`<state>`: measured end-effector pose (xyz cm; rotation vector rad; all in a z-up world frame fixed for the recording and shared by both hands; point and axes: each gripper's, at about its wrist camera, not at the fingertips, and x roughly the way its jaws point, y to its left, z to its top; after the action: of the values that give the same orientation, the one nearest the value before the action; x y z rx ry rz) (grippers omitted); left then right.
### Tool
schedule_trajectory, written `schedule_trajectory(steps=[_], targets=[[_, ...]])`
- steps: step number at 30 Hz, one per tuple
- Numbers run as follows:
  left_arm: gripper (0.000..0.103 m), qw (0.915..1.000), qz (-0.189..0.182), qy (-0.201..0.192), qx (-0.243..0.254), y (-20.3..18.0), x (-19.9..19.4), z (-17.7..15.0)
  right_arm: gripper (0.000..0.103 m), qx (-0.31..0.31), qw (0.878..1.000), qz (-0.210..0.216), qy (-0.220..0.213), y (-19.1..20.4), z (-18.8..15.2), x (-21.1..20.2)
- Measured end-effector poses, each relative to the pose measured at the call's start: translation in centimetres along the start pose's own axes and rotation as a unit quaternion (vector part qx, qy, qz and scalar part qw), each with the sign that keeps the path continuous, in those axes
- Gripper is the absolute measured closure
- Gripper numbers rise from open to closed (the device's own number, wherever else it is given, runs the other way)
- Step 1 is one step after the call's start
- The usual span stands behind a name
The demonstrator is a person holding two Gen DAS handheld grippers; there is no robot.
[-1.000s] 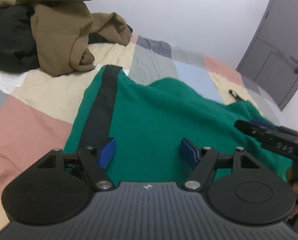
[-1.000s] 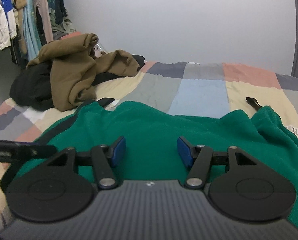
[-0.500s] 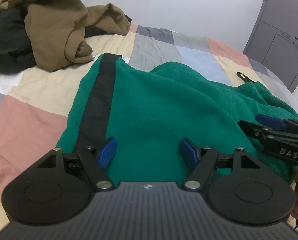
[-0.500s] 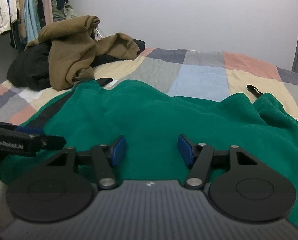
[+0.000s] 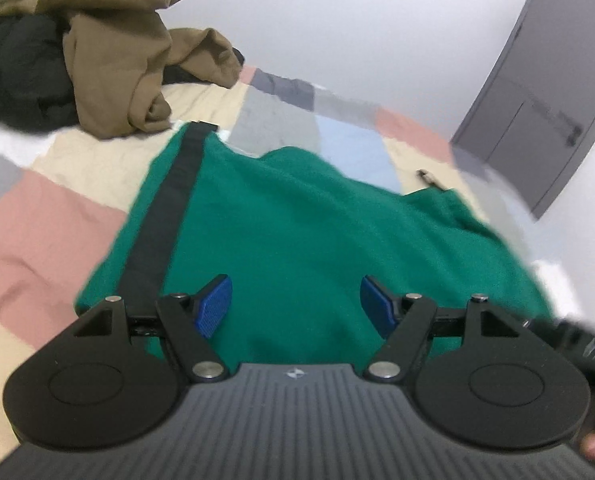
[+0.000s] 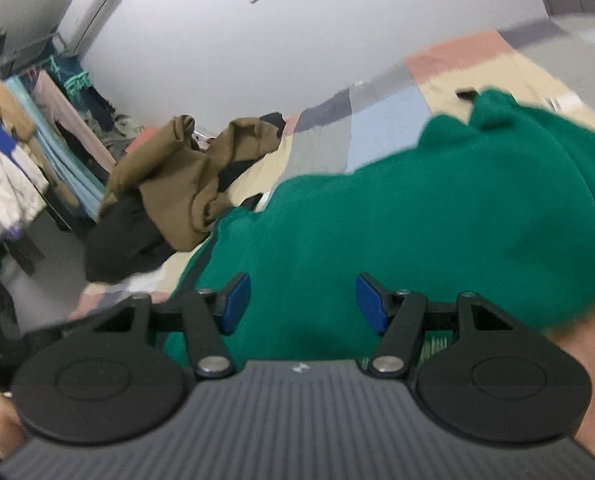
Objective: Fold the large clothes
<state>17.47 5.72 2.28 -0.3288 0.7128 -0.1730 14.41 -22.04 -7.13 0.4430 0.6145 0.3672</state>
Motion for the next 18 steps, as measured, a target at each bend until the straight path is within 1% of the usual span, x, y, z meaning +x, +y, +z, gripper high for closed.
schedule_trajectory(steps=[2,4,5,6,8,11,14,16,18], targets=[[0.028,0.9995,-0.020,0.002,-0.023,-0.2,-1.0,-0.5,0.041,0.024,1.000,0.012,0.009,-0.4,-0.8,-0.9],[0.028,0.9981,-0.036,0.015,-0.047,-0.3,-1.4,-1.2,0.040,0.057,0.998,0.017,0.014,-1.1,-1.3,-1.3],[0.027,0.9970,-0.042,0.023,-0.060,-0.1,-1.3,-1.6,0.032,0.072,0.997,0.017,0.016,-1.4,-1.5,-1.3],[0.027,0.9949,-0.049,0.036,-0.080,0.2,-1.0,-2.0,0.018,0.093,0.995,0.019,0.019,-1.9,-1.6,-1.1],[0.027,0.9896,-0.059,0.060,-0.117,1.1,-0.2,-2.6,0.012,0.142,0.989,0.028,0.026,-3.1,-1.9,-0.6],[0.027,0.9791,-0.065,0.090,-0.171,2.6,1.2,-3.2,0.012,0.198,0.979,0.034,0.048,-4.8,-2.4,0.7],[0.023,0.9637,-0.081,0.116,-0.227,4.1,2.5,-3.8,0.012,0.251,0.966,0.028,0.064,-6.7,-3.2,2.1],[0.022,0.9528,-0.098,0.130,-0.257,4.8,3.2,-4.1,0.012,0.298,0.951,0.030,0.075,-8.1,-3.8,2.9],[0.018,0.9439,-0.103,0.141,-0.281,5.3,3.8,-4.5,0.011,0.340,0.937,0.042,0.072,-9.4,-4.2,3.5]])
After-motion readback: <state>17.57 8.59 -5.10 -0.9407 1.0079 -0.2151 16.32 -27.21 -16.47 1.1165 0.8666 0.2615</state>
